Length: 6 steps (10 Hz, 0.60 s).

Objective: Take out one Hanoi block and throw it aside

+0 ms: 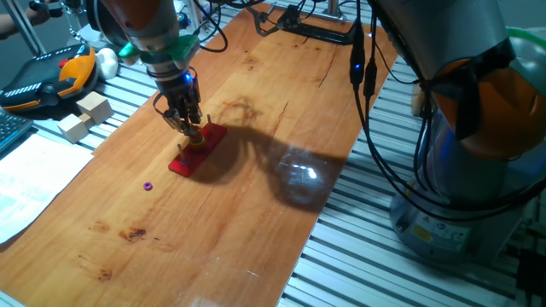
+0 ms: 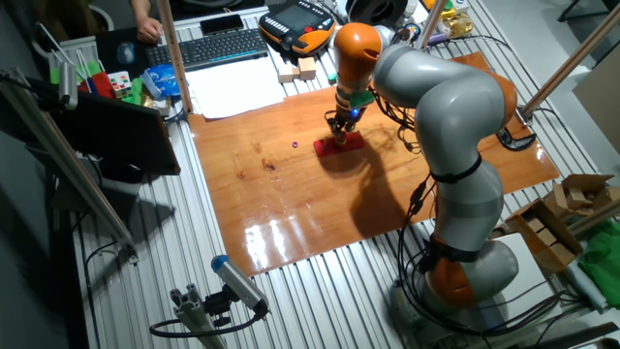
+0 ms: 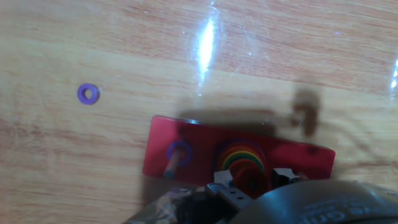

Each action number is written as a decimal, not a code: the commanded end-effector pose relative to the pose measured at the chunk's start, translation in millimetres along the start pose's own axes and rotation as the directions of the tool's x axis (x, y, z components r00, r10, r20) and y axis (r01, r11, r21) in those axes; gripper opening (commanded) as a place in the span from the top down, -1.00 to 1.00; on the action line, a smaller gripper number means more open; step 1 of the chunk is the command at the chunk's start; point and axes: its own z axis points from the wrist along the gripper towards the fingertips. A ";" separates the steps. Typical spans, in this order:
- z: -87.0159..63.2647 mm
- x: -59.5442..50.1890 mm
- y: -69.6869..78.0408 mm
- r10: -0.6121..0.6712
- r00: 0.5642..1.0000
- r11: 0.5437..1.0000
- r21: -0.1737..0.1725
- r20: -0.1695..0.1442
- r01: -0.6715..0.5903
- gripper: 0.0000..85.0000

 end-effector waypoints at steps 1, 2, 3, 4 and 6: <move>0.8 0.4 0.2 0.000 1.000 1.000 0.000 0.000 0.000 0.07; 2.1 1.0 -0.4 0.000 1.000 1.000 -0.001 0.003 0.000 0.07; 4.3 1.5 -0.8 0.000 1.000 1.000 -0.003 0.007 0.000 0.07; 6.1 1.5 -0.8 -0.001 1.000 1.000 -0.008 0.009 0.001 0.07; 8.3 2.0 -0.9 -0.001 1.000 1.000 -0.013 0.012 0.001 0.12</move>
